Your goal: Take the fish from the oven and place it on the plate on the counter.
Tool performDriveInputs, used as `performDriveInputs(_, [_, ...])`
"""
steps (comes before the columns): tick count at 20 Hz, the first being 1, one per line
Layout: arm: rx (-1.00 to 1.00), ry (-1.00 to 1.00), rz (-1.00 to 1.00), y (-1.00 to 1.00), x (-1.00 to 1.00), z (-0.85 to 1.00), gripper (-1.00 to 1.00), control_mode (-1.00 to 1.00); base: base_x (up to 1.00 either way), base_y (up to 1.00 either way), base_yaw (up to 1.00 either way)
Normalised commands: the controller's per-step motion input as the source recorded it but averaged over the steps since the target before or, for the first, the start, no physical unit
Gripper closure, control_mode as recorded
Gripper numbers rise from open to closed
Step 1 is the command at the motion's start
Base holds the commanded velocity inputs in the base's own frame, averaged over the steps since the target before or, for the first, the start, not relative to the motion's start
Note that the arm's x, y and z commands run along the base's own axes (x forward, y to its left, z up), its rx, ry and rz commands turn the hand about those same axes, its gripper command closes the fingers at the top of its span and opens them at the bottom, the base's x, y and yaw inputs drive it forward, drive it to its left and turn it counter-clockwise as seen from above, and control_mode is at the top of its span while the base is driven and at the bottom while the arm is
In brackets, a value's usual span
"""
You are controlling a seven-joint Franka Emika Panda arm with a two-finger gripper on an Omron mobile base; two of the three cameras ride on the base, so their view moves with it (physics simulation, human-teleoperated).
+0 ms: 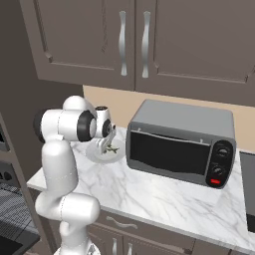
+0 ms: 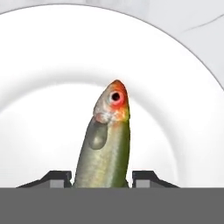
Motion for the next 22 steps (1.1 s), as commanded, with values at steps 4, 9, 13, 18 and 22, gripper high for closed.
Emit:
performDriveInputs(4, [0.0, -0.19, 0.0, 0.0, -0.6, -0.06, -1.0, -1.0, 0.0, 0.0, 0.0])
performDriveInputs(9, [0.02, -0.18, -0.01, 0.01, -0.92, 0.0, -1.0, -1.0, 0.0, 0.0, 0.0])
performDriveInputs(13, [0.0, -0.12, -0.02, 0.01, -0.76, 0.0, -1.0, -1.0, 0.0, 0.0, 0.0])
performDriveInputs(18, [0.01, -0.23, -0.06, 0.0, -0.83, 0.49, -1.0, -1.0, 0.0, 0.0, 0.0])
performDriveInputs(22, [0.0, -0.21, -0.07, 0.03, -0.85, 0.94, -1.0, -1.0, 0.0, 0.0, 0.0])
